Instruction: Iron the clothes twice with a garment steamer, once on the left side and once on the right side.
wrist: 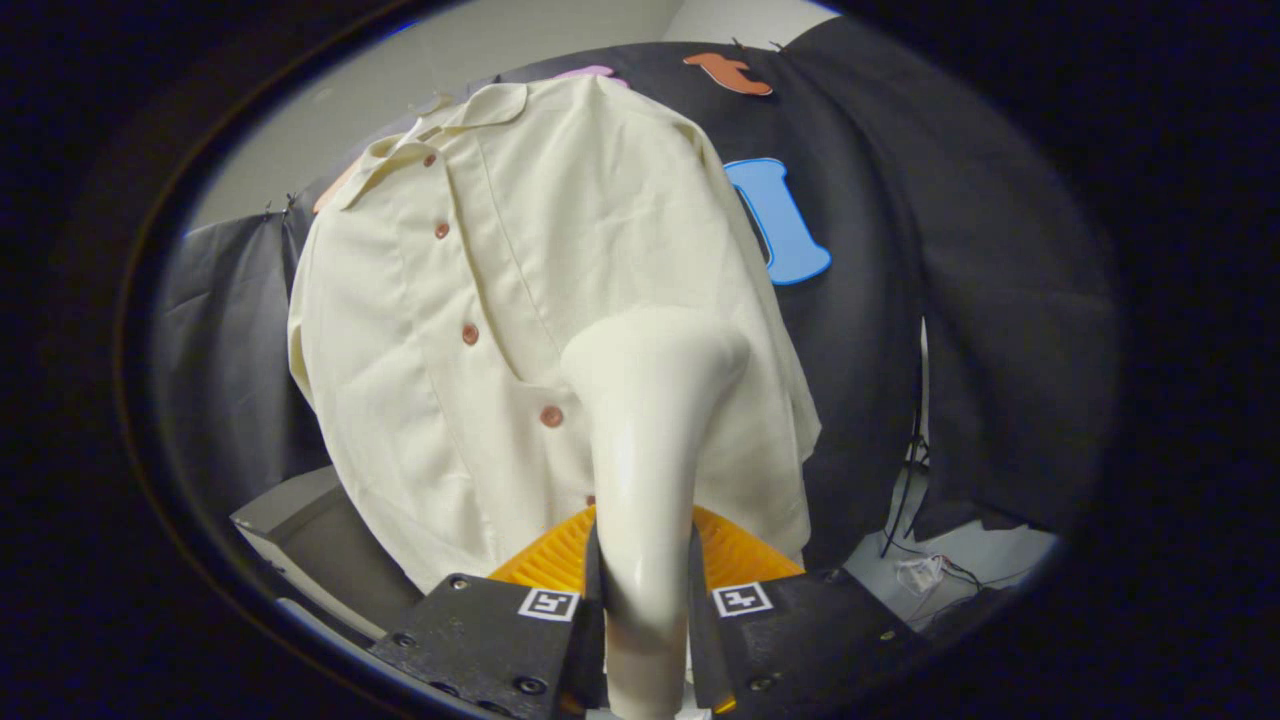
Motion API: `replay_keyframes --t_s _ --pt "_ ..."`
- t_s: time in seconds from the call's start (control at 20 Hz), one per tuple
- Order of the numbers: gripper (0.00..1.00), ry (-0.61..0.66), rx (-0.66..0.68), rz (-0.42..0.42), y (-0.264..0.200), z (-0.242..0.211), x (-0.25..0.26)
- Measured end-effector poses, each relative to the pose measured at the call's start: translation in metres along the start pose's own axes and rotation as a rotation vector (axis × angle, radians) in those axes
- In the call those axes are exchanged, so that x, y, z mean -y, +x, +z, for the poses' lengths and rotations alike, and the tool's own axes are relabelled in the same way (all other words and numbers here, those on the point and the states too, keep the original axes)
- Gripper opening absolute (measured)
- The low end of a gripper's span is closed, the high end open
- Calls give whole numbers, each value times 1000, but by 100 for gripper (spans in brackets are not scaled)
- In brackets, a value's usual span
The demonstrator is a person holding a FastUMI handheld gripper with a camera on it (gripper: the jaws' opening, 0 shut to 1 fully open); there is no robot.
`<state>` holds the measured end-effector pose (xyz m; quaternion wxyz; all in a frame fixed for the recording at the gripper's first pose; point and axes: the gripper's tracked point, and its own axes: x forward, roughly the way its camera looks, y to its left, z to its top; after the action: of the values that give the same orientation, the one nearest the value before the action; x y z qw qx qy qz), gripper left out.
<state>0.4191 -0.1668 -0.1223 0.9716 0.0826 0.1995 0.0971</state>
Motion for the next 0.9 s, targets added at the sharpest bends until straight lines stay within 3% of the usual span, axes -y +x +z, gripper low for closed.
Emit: replay_keyframes --t_s 0.55,0.9 --pt "35 92 -73 12 -6 -107 53" --pt "35 124 -91 6 -19 -137 68"
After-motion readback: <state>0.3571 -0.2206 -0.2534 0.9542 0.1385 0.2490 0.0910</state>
